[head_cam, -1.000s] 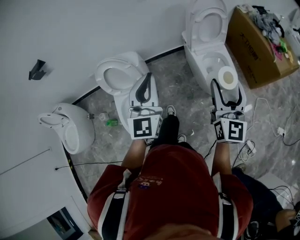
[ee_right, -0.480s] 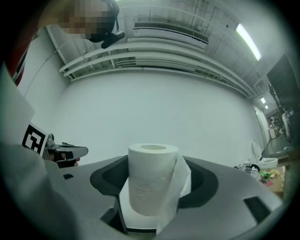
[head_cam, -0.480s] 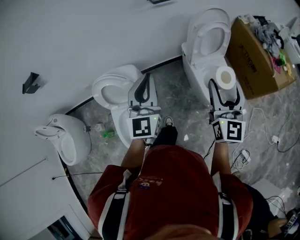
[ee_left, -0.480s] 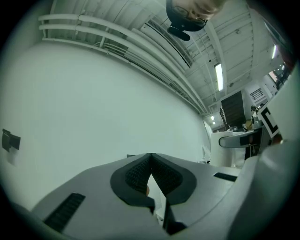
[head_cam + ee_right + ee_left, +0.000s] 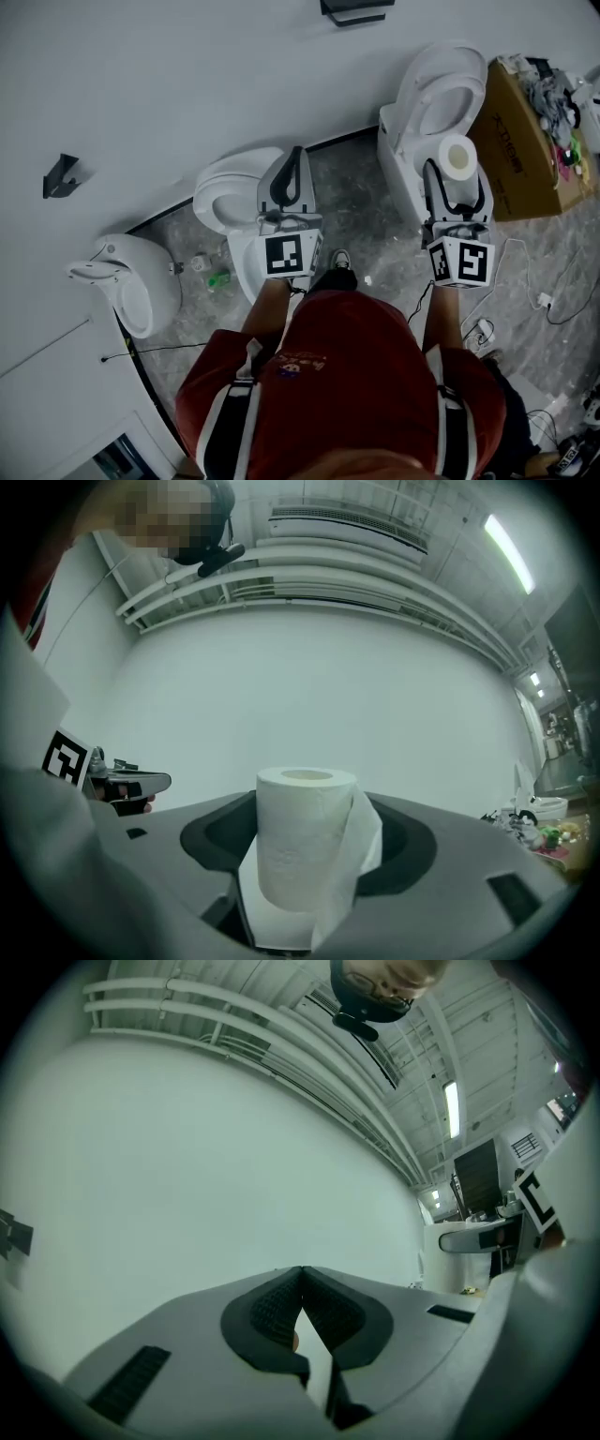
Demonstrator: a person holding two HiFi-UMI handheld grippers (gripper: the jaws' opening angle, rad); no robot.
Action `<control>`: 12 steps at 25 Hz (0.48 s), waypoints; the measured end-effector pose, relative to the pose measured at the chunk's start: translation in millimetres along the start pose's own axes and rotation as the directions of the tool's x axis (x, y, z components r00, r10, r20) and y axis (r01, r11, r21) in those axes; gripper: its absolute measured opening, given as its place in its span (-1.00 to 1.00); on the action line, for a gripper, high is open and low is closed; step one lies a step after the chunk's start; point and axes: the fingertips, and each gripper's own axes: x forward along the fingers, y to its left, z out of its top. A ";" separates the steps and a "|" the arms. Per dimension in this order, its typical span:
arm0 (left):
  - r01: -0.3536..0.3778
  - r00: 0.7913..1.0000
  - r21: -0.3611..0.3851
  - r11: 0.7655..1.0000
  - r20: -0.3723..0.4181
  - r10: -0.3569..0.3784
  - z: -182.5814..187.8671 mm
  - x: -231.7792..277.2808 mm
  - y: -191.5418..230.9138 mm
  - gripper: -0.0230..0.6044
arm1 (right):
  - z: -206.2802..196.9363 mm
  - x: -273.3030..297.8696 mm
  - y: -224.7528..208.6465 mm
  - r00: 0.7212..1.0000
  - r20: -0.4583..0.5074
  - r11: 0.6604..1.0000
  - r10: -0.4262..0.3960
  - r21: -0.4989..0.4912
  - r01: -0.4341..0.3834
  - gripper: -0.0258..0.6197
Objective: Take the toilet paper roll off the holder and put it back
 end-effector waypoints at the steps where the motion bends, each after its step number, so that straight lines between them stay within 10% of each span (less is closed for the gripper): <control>1: 0.003 1.000 -0.002 1.000 0.004 -0.003 -1.1 7.3 6.4 -0.88 | -0.3 9.6 3.5 1.000 0.001 1.000 0.004 -0.004 -0.004 0.05; 12: 0.007 1.000 -0.018 1.000 0.022 -0.006 -10.7 72.6 39.6 -0.88 | -4.3 81.2 4.6 1.000 0.009 1.000 0.010 -0.023 -0.010 0.05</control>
